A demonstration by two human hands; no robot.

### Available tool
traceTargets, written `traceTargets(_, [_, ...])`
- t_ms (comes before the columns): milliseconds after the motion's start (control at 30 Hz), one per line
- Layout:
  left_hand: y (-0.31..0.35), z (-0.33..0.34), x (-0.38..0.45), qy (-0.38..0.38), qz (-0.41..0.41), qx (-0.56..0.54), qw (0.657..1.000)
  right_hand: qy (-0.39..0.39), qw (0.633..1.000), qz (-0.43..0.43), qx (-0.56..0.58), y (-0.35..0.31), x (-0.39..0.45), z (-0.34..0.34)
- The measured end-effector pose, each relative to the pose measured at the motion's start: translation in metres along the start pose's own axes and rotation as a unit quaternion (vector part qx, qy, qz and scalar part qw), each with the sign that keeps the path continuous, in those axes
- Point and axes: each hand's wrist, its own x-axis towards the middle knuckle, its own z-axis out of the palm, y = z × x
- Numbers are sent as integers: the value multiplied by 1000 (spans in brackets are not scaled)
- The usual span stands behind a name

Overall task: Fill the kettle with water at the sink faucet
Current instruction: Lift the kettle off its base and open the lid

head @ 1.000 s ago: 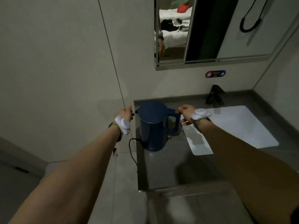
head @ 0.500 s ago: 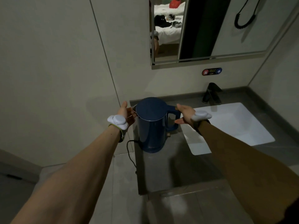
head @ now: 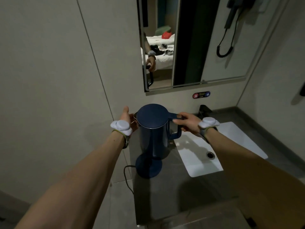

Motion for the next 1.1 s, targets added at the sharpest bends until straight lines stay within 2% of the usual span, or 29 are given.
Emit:
traceTargets(133, [1, 16, -7, -36, -35, 2, 999, 17, 997, 27, 74, 3, -9, -12])
traceTargets(233, [-5, 25, -3, -65, -52, -21, 996, 25, 994, 54, 90, 8, -11, -21])
traceTargets(433, [-11, 32, 9, -40, -48, 56, 996, 40, 990, 73, 114, 15, -9, -34])
traceTargets(600, [-4, 39, 14, -50, -69, 74, 994, 33, 985, 102, 136, 12, -16, -39])
traceTargets(733, [-8, 46, 22, -41, -73, 82, 993, -2, 996, 71, 54, 16, -15, -46])
traceTargets(867, [-14, 59, 22, -58, -93, 87, 990, 95, 992, 12, -87, 23, -10, -46])
traceTargets(1000, [-18, 77, 18, -98, -104, 101, 985, 108, 993, -30, -38, 31, -16, -62])
traceTargets(1100, [-28, 94, 25, -84, -97, 179, 975, 111, 993, -32, 29, 44, -19, -79])
